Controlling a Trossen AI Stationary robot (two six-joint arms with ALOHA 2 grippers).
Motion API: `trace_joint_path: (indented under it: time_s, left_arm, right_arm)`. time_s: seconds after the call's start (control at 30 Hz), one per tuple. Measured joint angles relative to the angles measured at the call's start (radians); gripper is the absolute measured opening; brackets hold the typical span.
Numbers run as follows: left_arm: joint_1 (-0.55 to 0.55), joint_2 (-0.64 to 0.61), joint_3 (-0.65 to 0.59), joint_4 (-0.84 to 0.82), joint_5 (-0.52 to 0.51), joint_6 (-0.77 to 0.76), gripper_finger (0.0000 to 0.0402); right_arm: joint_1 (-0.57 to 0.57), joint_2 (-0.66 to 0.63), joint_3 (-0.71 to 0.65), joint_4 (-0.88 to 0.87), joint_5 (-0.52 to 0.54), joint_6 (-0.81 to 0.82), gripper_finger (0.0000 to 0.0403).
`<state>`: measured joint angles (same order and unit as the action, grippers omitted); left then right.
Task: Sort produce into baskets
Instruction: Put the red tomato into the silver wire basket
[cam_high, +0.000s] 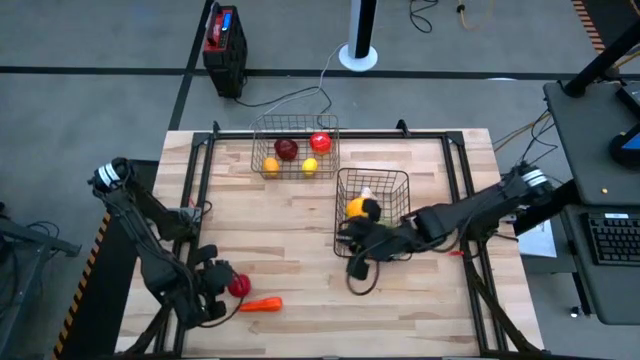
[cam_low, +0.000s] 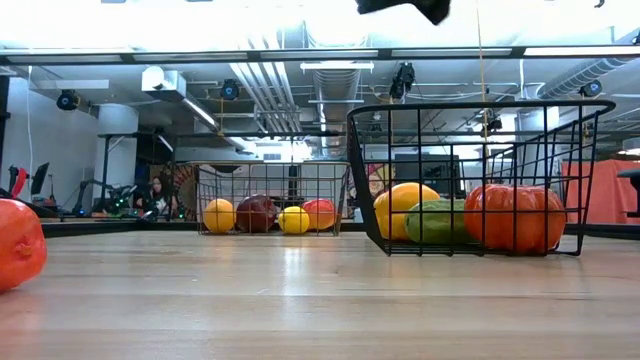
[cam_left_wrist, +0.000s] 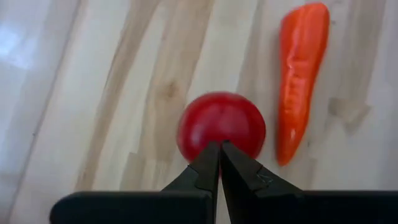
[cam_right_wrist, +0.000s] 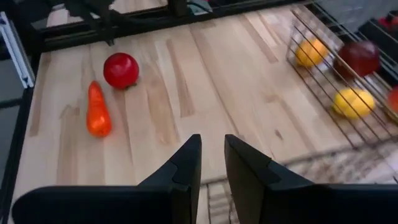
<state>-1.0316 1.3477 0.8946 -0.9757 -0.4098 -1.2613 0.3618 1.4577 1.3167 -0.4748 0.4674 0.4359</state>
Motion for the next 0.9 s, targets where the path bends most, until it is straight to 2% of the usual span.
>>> trace_joint_path:
  time_s: [0.13,0.27,0.43,0.7,0.8,0.9]
  left_arm:
    - [0.0,0.009,0.001,-0.004,-0.019,-0.077,0.0004]
    - [0.0,0.009,0.005,0.009,0.03,-0.099,0.0039]
    - [0.0,0.009,0.009,0.025,0.032,-0.074,0.0126]
    - [-0.002,0.064,0.008,0.025,-0.02,-0.033,0.03]
    - [-0.001,0.097,0.007,0.037,-0.019,-0.003,0.0342]
    - [-0.001,0.123,0.007,0.053,-0.019,0.001,0.0367]
  right_arm:
    - [0.0,0.104,0.124,-0.054,-0.004,-0.044,0.0063]
    - [0.0,0.183,0.22,-0.139,-0.004,-0.044,0.0063]
    - [0.012,0.22,0.251,-0.154,-0.016,-0.042,0.0063]
    - [0.047,0.219,0.248,-0.157,-0.03,-0.001,0.0063]
    - [0.058,0.217,0.247,-0.156,-0.027,0.013,0.0063]
    - [0.064,0.217,0.245,-0.158,-0.026,0.022,0.0063]
